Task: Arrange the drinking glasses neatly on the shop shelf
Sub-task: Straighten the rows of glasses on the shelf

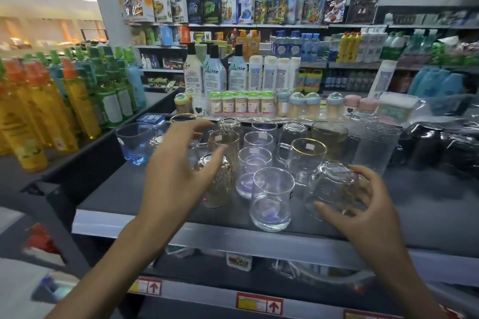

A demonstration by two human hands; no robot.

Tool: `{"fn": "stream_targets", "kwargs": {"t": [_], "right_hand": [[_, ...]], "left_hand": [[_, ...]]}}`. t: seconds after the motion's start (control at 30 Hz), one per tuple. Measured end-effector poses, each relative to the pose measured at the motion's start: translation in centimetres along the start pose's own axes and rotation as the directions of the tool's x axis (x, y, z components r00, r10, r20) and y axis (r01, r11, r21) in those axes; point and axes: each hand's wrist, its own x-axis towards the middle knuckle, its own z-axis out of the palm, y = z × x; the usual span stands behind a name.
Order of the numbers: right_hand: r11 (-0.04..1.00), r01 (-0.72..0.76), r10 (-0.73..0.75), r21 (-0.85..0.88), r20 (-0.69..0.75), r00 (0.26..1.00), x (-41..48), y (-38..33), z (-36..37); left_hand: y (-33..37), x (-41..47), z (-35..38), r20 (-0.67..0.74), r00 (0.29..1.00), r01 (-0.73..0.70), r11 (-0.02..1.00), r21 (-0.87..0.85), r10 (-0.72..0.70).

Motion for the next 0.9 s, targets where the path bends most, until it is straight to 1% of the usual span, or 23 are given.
{"fn": "stream_targets", "kwargs": {"t": [0.07, 0.13, 0.2, 0.27, 0.33, 0.37, 0.47, 0.57, 0.67, 0.73, 0.8, 0.9], "right_hand": [[1.0, 0.0, 0.0, -0.001, -0.006, 1.0, 0.1, 0.2, -0.7], [1.0, 0.001, -0.001, -0.003, -0.007, 1.0, 0.3, 0.5, -1.4], [1.0, 0.005, -0.005, -0.004, -0.009, 1.0, 0.4, 1.0, -2.0], [1.0, 0.007, -0.007, 0.003, -0.018, 1.0, 0.5, 1.4, -2.4], [1.0, 0.008, -0.008, 0.007, -0.018, 1.0, 0.6, 1.7, -2.8], [1.0, 0.01, -0.01, 0.01, -0.019, 1.0, 0.6, 1.8, -2.9], [0.999, 0.01, -0.01, 0.031, -0.023, 1.0, 0.6, 1.8, -3.2], [0.999, 0.013, -0.012, 0.045, -0.022, 1.0, 0.3, 1.7, -3.4], [0.998, 0.01, -0.008, 0.061, -0.04, 0.999, 0.1, 1.7, -3.4], [0.998, 0.016, -0.012, 0.067, -0.055, 0.998, 0.1, 1.6, -3.5], [0.998, 0.02, -0.015, 0.067, -0.065, 0.998, 0.1, 1.5, -3.5], [0.997, 0.028, -0.023, 0.072, -0.074, 0.997, 0.2, 1.6, -3.4]], "left_hand": [[3.2, 1.5, 2.0, 0.162, 0.98, -0.115, 0.993, -0.029, 0.118], [5.8, 3.9, 4.9, 0.378, 0.908, -0.208, 0.977, 0.04, 0.178], [7.2, 6.4, 8.4, 0.587, 0.79, -0.332, 0.928, 0.169, 0.176], [7.6, 8.4, 11.8, 0.736, 0.661, -0.445, 0.866, 0.229, 0.145], [7.5, 9.7, 14.7, 0.82, 0.565, -0.488, 0.839, 0.242, 0.092], [7.3, 10.1, 15.8, 0.842, 0.535, -0.498, 0.833, 0.241, 0.076], [6.9, 10.7, 17.9, 0.872, 0.486, -0.475, 0.856, 0.203, 0.062], [6.7, 10.7, 18.7, 0.869, 0.488, -0.414, 0.898, 0.152, 0.078], [6.8, 10.7, 18.3, 0.845, 0.527, -0.36, 0.925, 0.122, 0.094], [7.5, 10.8, 17.0, 0.795, 0.591, -0.34, 0.935, 0.096, 0.134], [8.5, 11.3, 15.1, 0.715, 0.675, -0.3, 0.953, 0.043, 0.18], [9.8, 12.3, 10.8, 0.563, 0.808, -0.209, 0.978, -0.007, 0.177]]}}
